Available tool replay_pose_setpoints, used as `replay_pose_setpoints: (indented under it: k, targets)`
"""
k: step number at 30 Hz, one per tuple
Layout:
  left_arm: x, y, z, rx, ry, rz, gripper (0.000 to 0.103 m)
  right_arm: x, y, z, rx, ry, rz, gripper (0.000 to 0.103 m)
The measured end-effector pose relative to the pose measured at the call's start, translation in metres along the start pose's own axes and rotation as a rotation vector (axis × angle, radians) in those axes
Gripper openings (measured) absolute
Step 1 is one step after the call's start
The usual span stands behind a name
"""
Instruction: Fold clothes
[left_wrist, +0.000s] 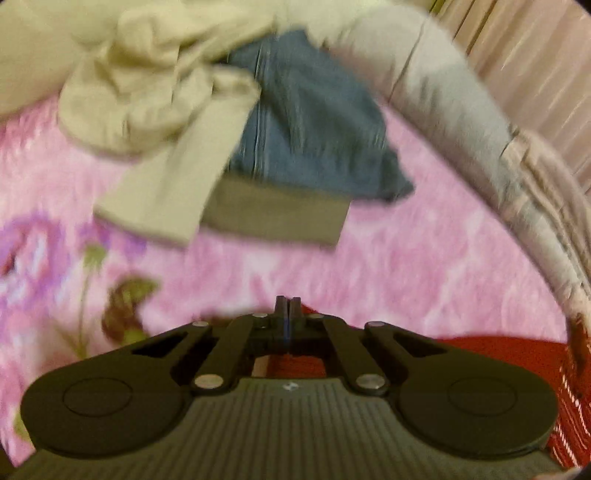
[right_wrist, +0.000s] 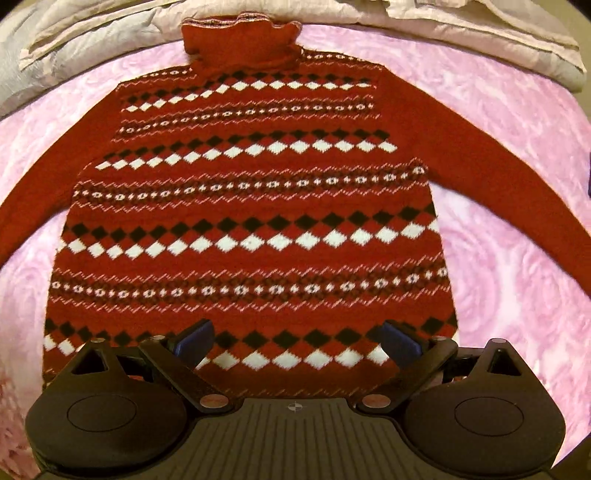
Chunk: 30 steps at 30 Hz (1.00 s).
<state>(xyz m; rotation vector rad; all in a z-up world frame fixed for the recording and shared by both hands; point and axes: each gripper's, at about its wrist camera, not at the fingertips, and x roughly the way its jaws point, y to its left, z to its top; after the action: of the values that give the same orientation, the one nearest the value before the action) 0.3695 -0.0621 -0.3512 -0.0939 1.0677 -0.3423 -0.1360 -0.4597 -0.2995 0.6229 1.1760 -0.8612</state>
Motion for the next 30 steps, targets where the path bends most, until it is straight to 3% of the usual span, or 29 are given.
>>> replay_pose_setpoints:
  k: [7,9,11,15,19,24,27,28,30]
  targets:
    - [-0.004,0.015,0.007,-0.003,-0.076,0.038,0.0,0.006,0.011,0.003,-0.024,0.004,0.008,0.099]
    - [-0.022,0.015,0.0,-0.085,-0.082,-0.027,0.003,0.006,0.013,0.003,-0.028,-0.002,0.015,0.099]
    - [-0.041,0.012,-0.013,-0.208,-0.059,-0.134,0.024,0.008,0.014,0.005,-0.017,0.003,0.018,0.099]
    - [-0.036,0.003,-0.033,-0.374,0.021,-0.239,0.027,0.011,0.02,0.009,0.001,0.002,0.038,0.099]
    - [-0.006,0.002,-0.047,-0.482,0.088,-0.185,0.026,0.01,0.024,0.01,-0.025,-0.012,0.044,0.099]
    - [-0.009,0.001,-0.052,-0.528,0.078,-0.155,0.023,0.013,0.008,0.007,0.021,-0.003,0.04,0.099]
    - [-0.025,-0.003,-0.054,-0.533,0.036,-0.152,0.032,0.014,-0.005,0.006,0.054,0.001,0.049,0.099]
    - [-0.025,-0.004,-0.055,-0.539,0.039,-0.145,0.037,0.014,-0.009,0.006,0.064,0.003,0.052,0.099]
    - [-0.018,-0.005,-0.059,-0.558,0.064,-0.119,0.038,0.016,-0.016,0.005,0.075,0.005,0.054,0.099]
